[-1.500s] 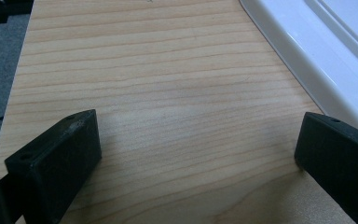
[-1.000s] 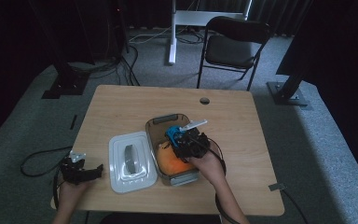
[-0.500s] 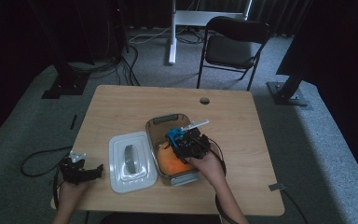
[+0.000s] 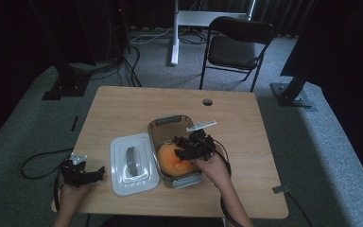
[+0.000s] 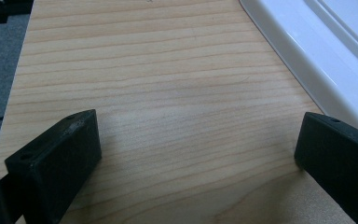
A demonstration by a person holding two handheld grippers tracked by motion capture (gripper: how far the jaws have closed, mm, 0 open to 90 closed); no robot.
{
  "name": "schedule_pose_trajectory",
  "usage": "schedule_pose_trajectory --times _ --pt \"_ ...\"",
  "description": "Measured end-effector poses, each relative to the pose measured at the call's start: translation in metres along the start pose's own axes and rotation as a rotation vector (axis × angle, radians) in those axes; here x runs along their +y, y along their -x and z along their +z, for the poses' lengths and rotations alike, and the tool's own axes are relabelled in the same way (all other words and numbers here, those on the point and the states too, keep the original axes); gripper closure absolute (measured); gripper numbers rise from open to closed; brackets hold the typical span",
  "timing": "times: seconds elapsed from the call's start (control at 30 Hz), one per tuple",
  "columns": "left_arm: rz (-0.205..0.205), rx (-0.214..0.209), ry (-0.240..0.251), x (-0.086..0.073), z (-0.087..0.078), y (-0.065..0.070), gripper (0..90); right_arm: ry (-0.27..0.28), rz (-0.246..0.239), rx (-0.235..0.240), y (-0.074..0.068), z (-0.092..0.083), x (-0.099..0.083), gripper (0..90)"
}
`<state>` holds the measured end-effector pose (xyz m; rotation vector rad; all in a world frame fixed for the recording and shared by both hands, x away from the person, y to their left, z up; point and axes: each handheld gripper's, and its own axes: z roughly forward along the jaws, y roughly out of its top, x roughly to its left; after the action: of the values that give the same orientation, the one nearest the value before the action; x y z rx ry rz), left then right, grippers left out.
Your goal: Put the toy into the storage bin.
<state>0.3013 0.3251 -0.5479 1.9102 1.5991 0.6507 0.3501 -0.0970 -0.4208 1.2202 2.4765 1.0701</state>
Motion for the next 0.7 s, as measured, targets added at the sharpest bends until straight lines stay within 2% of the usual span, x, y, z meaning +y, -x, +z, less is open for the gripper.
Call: schedule_pose_trajectory --times 0.07,0.2,0.43,0.53,0.7 --pt "0.000 0.000 0.000 0.000 0.000 0.000 0.7 0.008 -0.008 -0.011 -0.001 -0.002 0.000 11.5" --pt "0.001 -0.001 0.000 0.000 0.000 0.000 0.8 0.045 0.005 0.002 0.002 -0.010 0.000 11.5" --pt "0.000 -0.001 -0.001 0.000 0.000 0.000 0.7 0.064 -0.005 -0.057 0.010 -0.018 -0.002 11.5" --pt "0.001 -0.001 -0.001 0.000 0.000 0.000 0.7 0.064 -0.005 -0.062 0.012 -0.019 -0.004 11.5" --pt "0.001 -0.001 0.000 0.000 0.000 0.000 0.7 0.068 -0.014 -0.096 0.017 -0.021 -0.009 11.5"
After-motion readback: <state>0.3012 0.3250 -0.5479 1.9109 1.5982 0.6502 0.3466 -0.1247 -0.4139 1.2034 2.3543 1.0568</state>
